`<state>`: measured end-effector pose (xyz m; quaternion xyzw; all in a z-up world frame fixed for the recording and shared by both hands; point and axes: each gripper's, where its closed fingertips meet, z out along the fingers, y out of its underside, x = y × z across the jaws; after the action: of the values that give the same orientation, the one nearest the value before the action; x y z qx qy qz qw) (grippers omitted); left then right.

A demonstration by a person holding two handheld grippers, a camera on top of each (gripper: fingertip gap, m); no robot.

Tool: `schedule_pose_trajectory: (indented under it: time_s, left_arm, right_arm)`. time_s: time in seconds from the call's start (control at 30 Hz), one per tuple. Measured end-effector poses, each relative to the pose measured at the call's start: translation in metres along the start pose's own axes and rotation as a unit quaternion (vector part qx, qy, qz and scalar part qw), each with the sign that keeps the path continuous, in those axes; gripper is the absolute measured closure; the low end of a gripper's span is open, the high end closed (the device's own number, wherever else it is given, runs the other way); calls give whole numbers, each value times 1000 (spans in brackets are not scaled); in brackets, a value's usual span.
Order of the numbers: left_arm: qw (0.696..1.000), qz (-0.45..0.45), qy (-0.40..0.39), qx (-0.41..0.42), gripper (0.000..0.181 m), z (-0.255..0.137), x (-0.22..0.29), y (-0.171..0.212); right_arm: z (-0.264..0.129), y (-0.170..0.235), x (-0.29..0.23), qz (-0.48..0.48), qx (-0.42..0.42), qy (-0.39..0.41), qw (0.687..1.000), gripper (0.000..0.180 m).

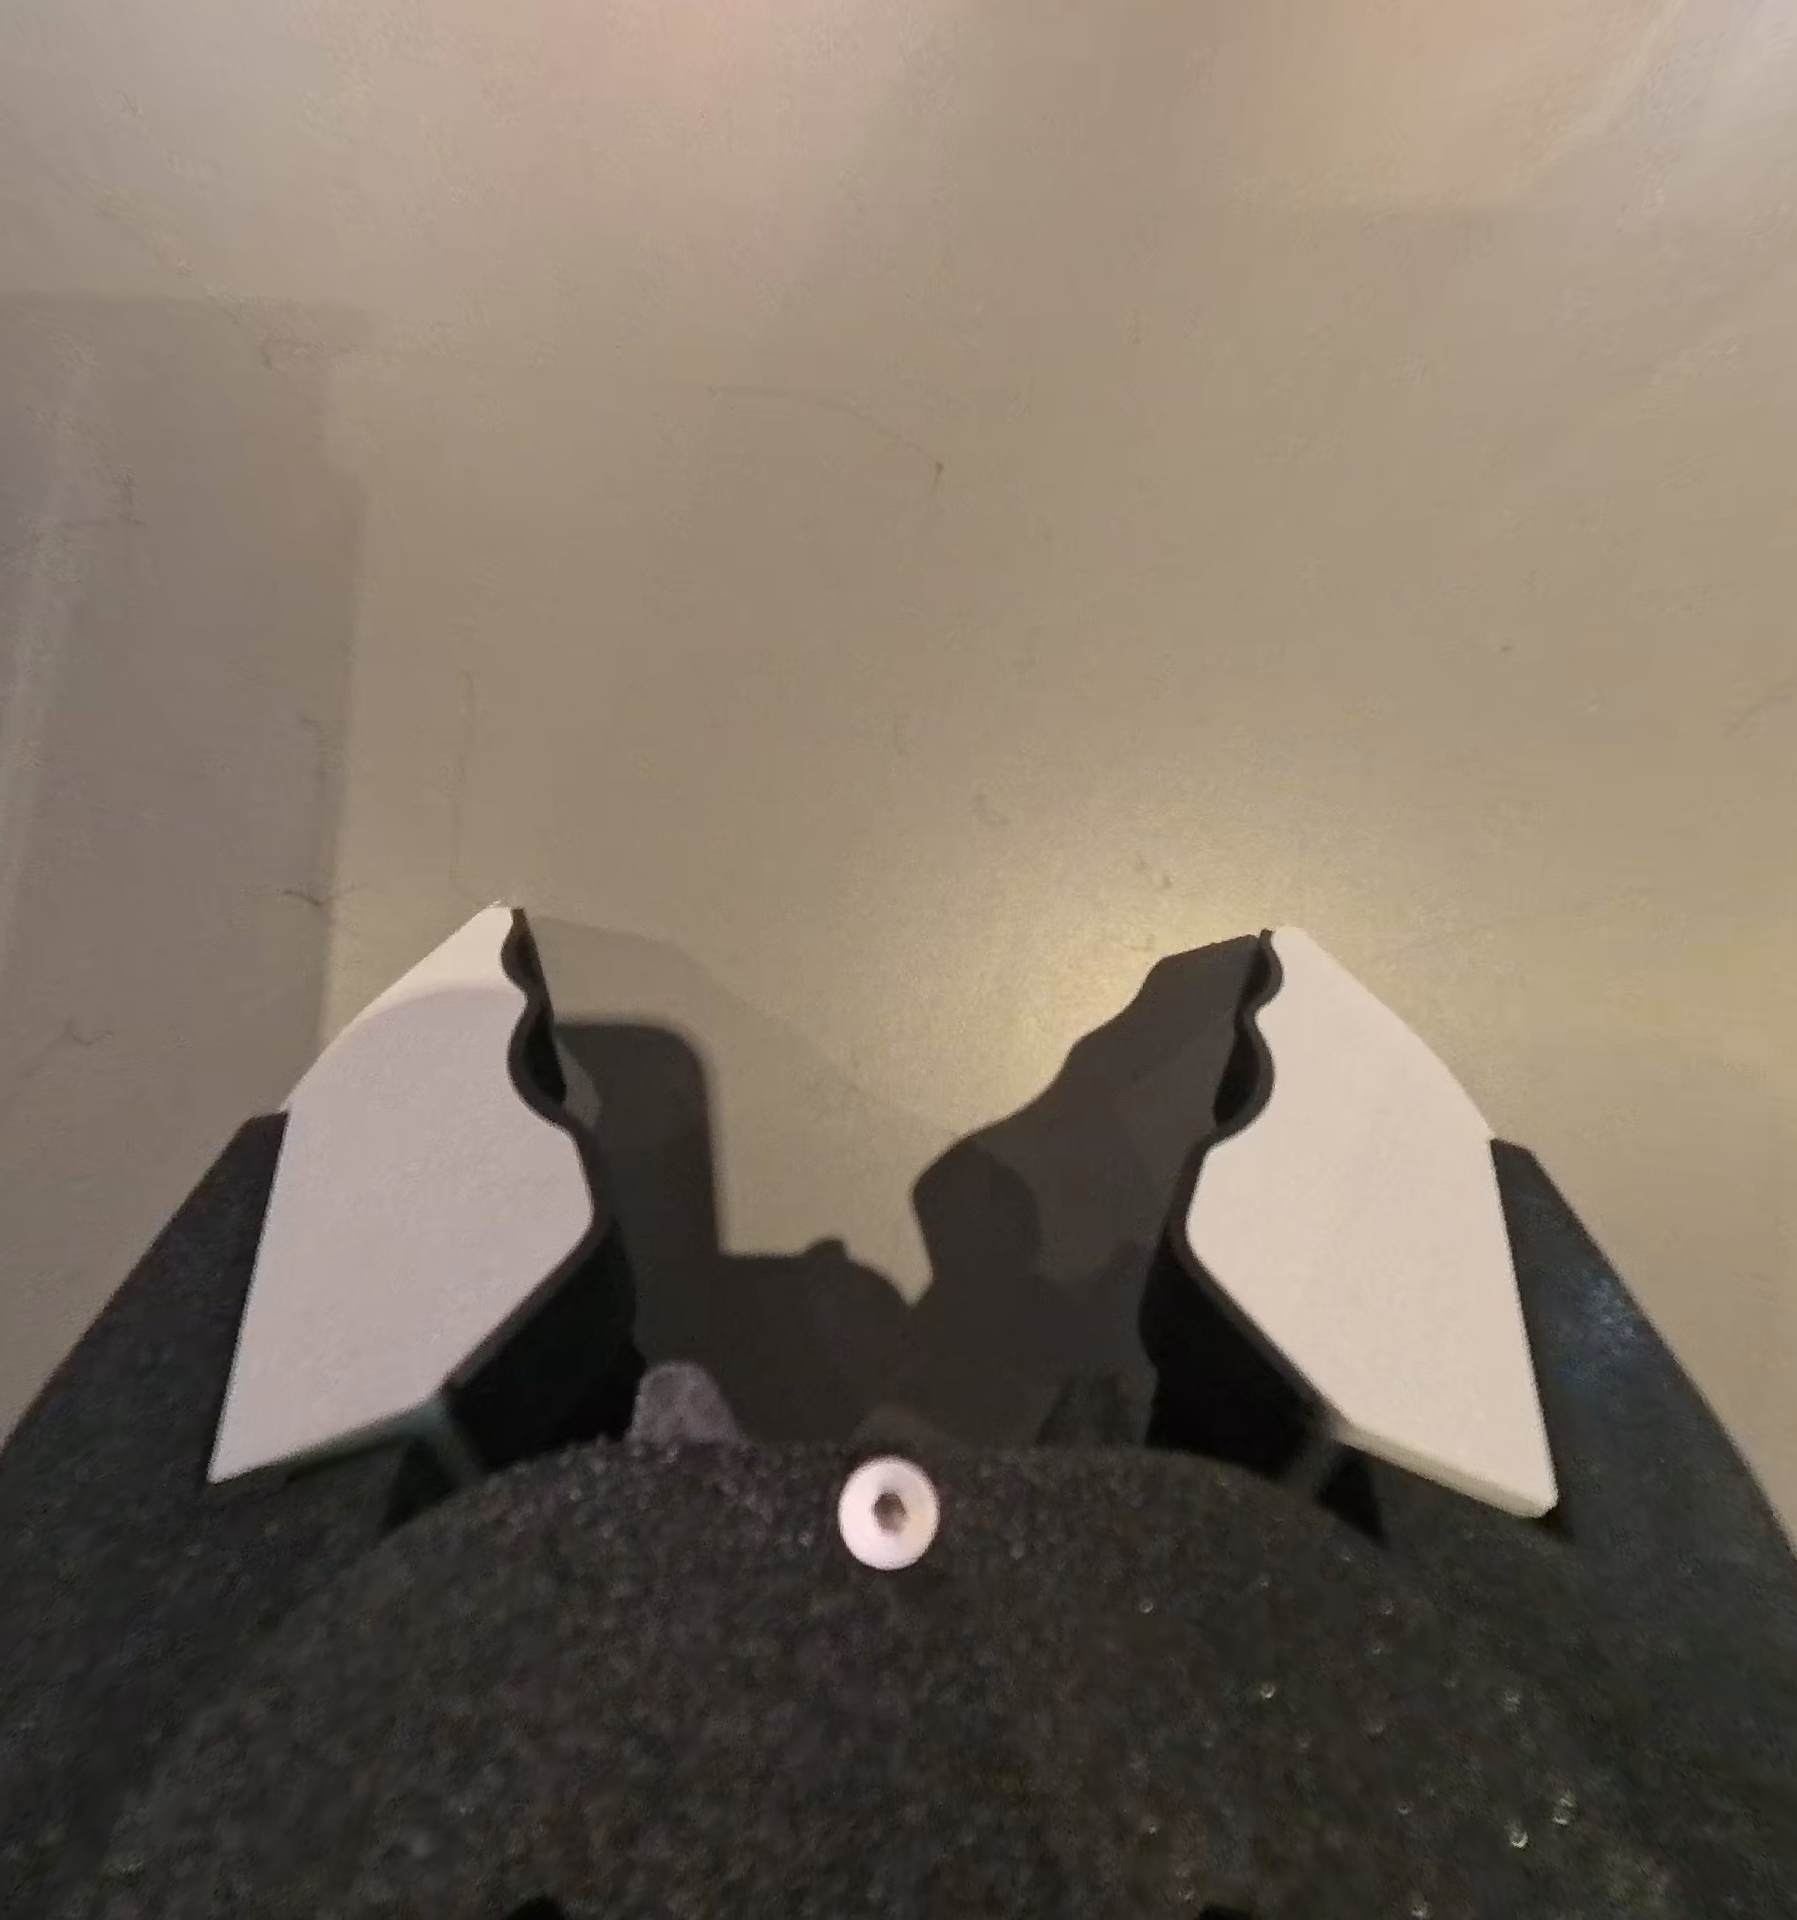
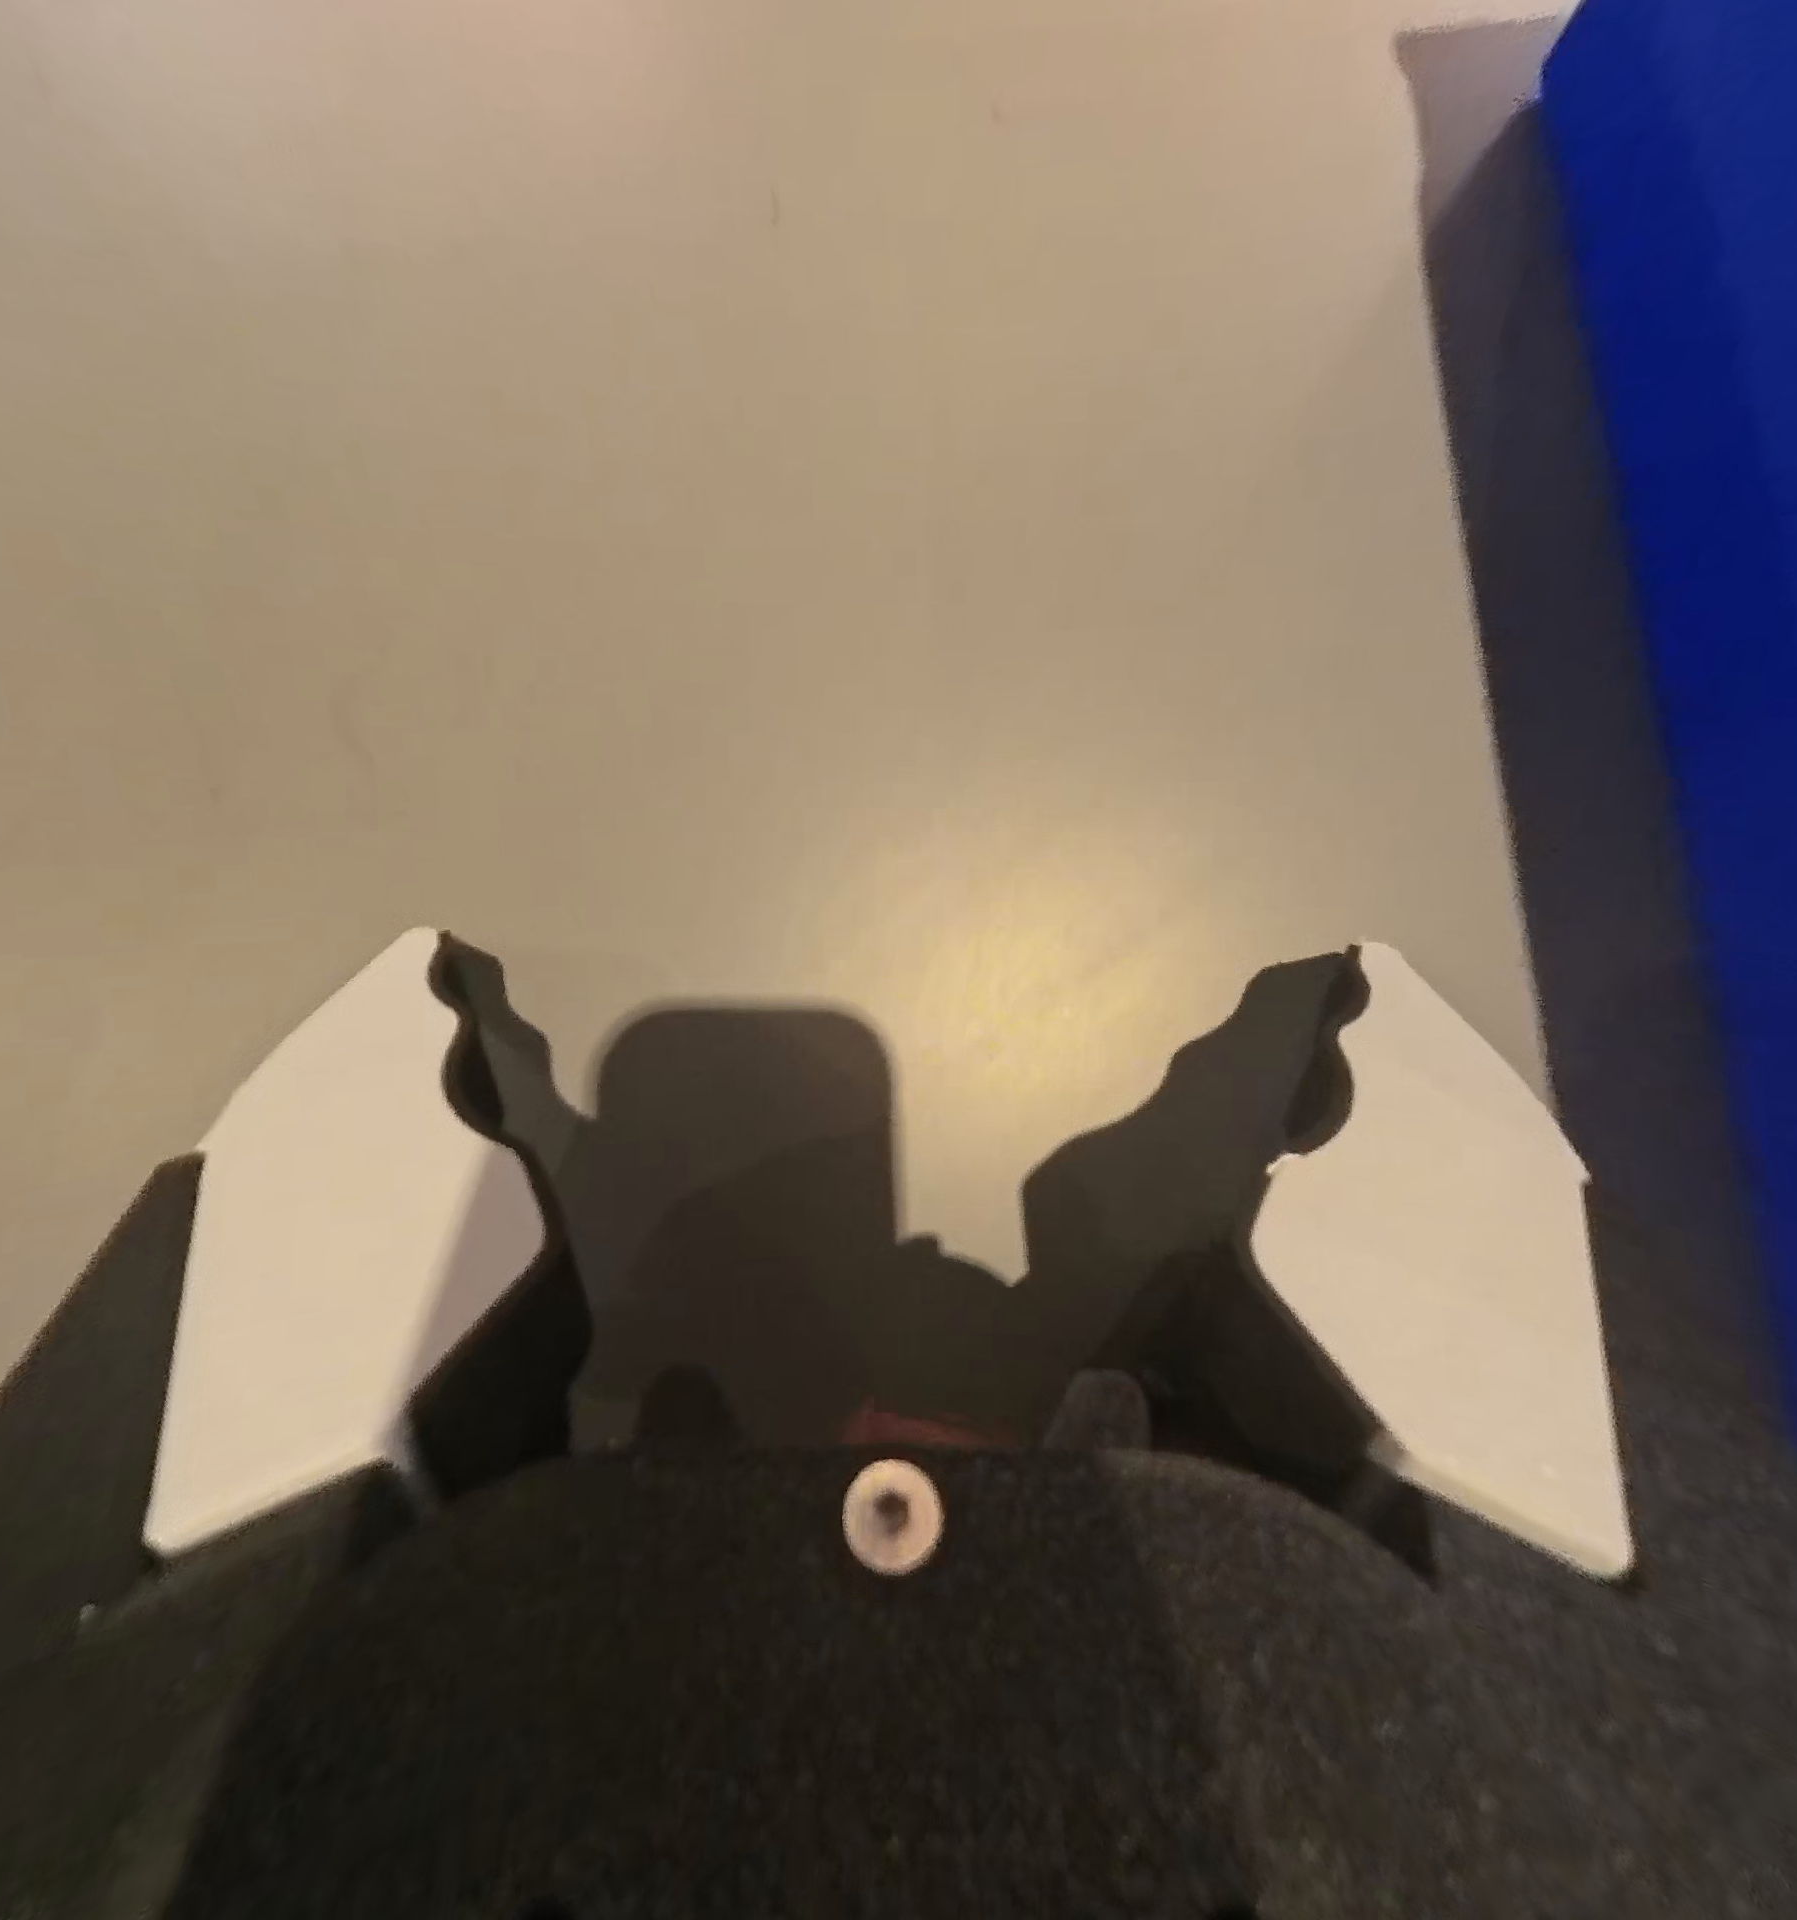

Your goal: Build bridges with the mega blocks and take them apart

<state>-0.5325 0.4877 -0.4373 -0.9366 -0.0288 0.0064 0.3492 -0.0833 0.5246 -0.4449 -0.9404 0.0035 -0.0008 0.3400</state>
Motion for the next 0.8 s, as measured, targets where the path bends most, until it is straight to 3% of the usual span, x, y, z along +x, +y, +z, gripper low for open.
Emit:
schedule_pose_trajectory:
  time_s: [0.8]
  left_arm:
    - [1000, 5, 4, -4, 50, 1, 1, 0]
  right_arm:
    - [1, -1, 0, -5, 1, -4, 1000, 32]
